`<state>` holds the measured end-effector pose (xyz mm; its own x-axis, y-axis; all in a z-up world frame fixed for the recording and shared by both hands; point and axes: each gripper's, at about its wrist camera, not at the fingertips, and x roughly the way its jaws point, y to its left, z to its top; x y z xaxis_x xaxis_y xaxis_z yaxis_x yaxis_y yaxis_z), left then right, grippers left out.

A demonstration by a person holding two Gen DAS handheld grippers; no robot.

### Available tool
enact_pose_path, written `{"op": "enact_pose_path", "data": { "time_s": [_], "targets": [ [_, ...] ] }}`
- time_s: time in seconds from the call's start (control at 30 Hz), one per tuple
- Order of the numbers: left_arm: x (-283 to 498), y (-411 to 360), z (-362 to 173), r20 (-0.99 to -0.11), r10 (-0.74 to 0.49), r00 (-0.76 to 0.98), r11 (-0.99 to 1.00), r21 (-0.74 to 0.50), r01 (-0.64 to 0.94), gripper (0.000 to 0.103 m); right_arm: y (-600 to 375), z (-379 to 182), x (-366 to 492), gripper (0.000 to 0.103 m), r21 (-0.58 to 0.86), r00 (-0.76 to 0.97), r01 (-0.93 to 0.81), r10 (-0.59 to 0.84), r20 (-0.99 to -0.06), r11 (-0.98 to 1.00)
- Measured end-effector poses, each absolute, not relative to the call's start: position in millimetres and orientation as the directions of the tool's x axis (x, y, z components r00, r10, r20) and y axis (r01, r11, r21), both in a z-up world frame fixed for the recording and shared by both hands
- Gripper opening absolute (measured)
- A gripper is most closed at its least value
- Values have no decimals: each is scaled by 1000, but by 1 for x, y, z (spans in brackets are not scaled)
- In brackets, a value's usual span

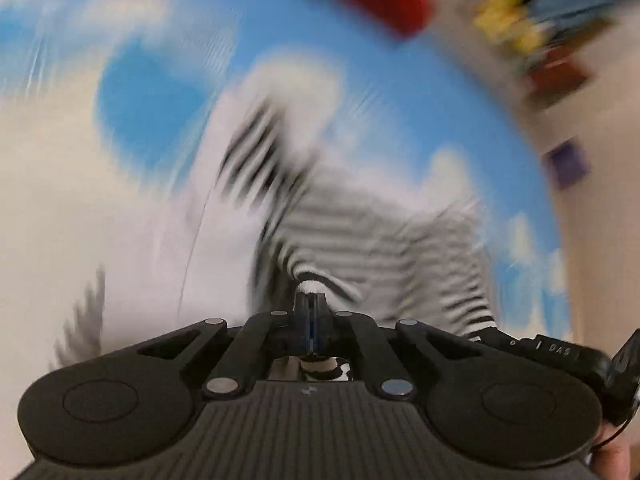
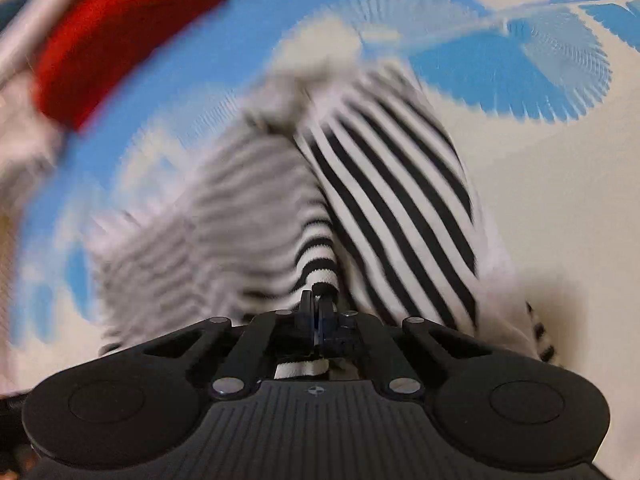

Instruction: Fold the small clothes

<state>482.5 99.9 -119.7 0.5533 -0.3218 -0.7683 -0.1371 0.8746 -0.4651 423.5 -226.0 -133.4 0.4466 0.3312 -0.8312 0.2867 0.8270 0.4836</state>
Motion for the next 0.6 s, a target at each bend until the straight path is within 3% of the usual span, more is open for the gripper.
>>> {"op": "enact_pose_path", "data": {
  "time_s": [0.1,0.27,0.33,0.37,0.5,0.53,0.6],
  "targets": [
    [475,110,-100,-736,-268,622,904,-415,-101,1,-246,-88,409,1,584,612,239,347,-711,775],
    [483,120,-167,-896,-284,341,910,-364,-200,2,-265,-131,389,1,473,419,431,294,-859,769],
    [480,122,-167,-909,-235,345,926,-318,-205,14,-265,-151,386,7,422,323,489,291,-900,764],
    [478,122,-158,-898,-217,382,930,-309,-200,15,-263,-152,385,11,407,314,483,280,-907,776],
    [468,110,-118,-795,-246,555,942,-331,-57,19,-240,-106,380,15,384,513,312,185,-838,869],
    [468,105,-121,-790,-271,550,938,-344,-32,19,-234,-100,380,23,390,553,262,194,-810,883],
    [471,96,-142,-821,-296,489,936,-352,-23,19,-225,-106,385,26,452,573,180,280,-770,874]
  ]
}}
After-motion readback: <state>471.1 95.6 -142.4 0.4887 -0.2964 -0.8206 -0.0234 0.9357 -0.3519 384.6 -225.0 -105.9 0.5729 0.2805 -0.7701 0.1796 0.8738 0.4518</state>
